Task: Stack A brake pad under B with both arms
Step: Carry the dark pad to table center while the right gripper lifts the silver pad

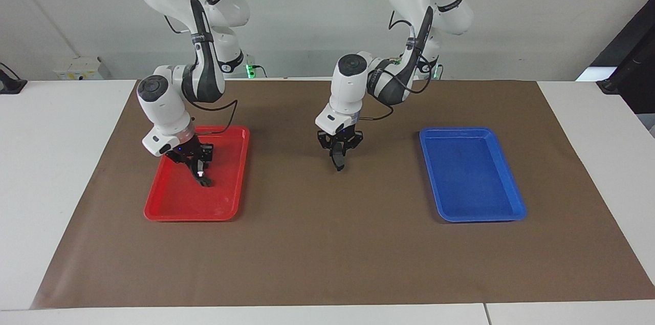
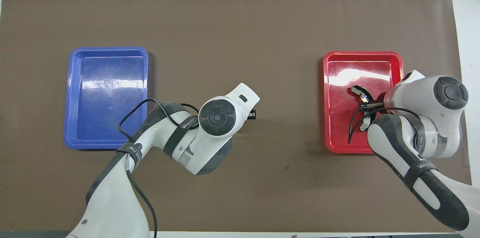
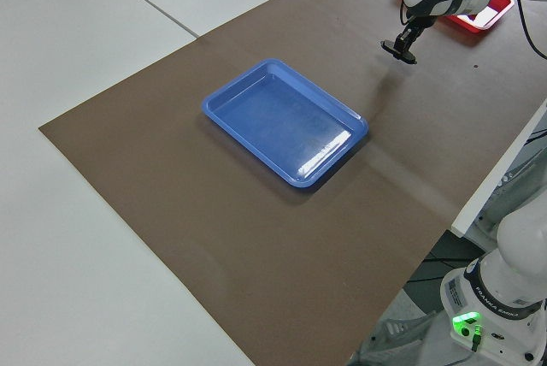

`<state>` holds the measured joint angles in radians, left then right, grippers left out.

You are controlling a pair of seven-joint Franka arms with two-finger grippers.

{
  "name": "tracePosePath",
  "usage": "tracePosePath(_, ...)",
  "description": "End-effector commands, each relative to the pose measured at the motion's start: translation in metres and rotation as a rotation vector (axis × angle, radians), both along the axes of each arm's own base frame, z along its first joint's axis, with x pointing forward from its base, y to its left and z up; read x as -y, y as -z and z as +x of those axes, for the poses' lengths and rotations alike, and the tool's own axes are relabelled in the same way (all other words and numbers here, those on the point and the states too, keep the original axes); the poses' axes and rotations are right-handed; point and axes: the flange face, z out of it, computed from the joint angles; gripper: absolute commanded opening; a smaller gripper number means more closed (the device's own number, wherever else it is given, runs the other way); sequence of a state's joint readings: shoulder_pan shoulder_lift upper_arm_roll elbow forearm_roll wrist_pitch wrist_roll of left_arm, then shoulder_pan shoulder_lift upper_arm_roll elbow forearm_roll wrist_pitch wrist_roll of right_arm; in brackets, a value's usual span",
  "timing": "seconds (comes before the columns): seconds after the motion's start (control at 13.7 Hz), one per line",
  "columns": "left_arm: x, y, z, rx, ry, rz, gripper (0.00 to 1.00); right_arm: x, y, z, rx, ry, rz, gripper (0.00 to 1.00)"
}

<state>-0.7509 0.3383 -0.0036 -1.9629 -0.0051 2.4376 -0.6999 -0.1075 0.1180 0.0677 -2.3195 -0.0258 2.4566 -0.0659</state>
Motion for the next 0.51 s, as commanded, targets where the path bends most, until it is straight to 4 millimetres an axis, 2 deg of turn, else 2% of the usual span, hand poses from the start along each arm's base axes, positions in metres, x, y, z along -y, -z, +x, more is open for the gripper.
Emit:
tracePosePath(0.0,0.006,0.013,0.012,0.021,-0.028,-0.025,0.01,-0.001,-0.002,-0.001,0.004,-0.005,0.008,0.00)
tracePosePath(0.15,0.005,0.014,0.015,0.028,-0.040,-0.033,0.01,-0.002,-0.010,0.005,-0.008,-0.006,0.008,0.00)
tracePosePath(0.22,0.004,0.015,0.016,0.030,-0.040,-0.029,0.04,-0.002,-0.022,0.010,-0.019,-0.007,0.007,0.00)
tracePosePath(0.29,0.002,0.015,0.018,0.031,-0.041,-0.023,0.29,-0.004,-0.041,0.018,-0.033,-0.010,0.005,0.00)
tracePosePath(0.44,-0.005,0.017,0.022,0.025,-0.055,-0.018,0.95,-0.009,-0.079,0.033,-0.054,-0.017,0.005,0.00)
